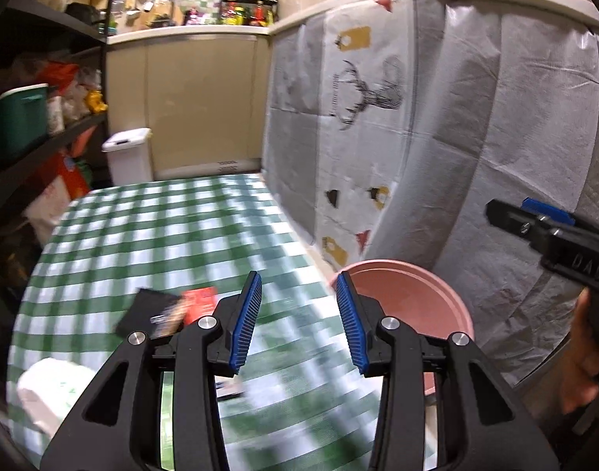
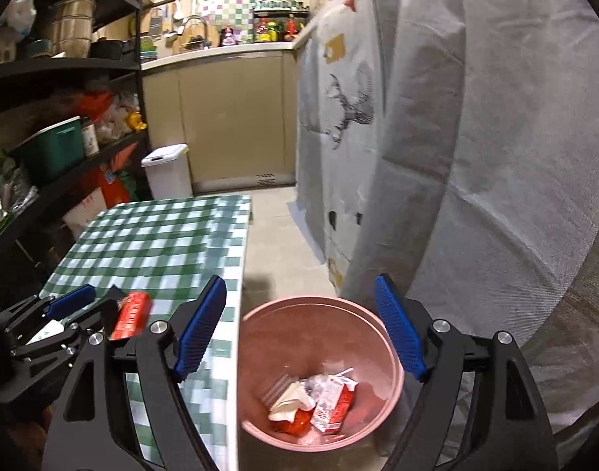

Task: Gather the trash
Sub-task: 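Move both open grippers back over the trash on the table, then grasp the white bamboo-print paper bag with the left gripper while the right gripper grasps the red toothpaste box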

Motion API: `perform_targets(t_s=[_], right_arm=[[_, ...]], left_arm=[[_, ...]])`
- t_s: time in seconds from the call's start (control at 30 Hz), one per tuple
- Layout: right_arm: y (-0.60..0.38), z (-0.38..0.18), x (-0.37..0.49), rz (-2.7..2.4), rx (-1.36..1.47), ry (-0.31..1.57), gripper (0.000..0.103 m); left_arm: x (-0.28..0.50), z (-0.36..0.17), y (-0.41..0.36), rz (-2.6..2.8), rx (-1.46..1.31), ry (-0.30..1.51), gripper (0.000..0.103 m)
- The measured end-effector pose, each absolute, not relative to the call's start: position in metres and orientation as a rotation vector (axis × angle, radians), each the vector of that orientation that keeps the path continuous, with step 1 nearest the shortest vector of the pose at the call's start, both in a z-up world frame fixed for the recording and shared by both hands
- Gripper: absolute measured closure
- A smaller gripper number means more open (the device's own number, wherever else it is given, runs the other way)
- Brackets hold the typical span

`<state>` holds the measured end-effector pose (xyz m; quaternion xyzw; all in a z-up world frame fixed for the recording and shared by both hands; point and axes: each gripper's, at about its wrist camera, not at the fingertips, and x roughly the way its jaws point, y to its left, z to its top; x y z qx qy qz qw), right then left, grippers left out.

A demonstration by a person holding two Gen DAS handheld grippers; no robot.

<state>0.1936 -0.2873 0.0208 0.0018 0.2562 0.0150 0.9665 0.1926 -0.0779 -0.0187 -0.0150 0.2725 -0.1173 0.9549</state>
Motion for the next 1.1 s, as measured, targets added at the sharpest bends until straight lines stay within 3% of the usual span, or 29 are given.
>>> perform_targets(t_s=[0.23,0.43,0.6,0.8,1.1], right_arm=[[-0.242,0.029,0.176,0.093,-0.008,0.485,0.027],[-0.197,0.011,0.172,0.157,0.028,0.52,0.028],[-0.16,-0.009,0.173,0.214,0.025,0.551,0.029],[-0.136,-0.028,0.176,0.257,0.028,0.594,0.029],[-0.118,-0.05,0.189,0.296,-0.01,0.652,0.029]], left_arm=[[0.166,-0.022,-0.005,-0.112,-0.052,0.552,0.06],[0.142,-0.028,0.051,0.026,-0.086,0.561,0.047],[0.126,-0.042,0.089,0.131,-0.167,0.589,0.02],[0.118,-0.061,0.092,0.12,-0.156,0.638,0.013],[0.137,-0.095,0.085,0.147,-0.086,0.745,0.013]])
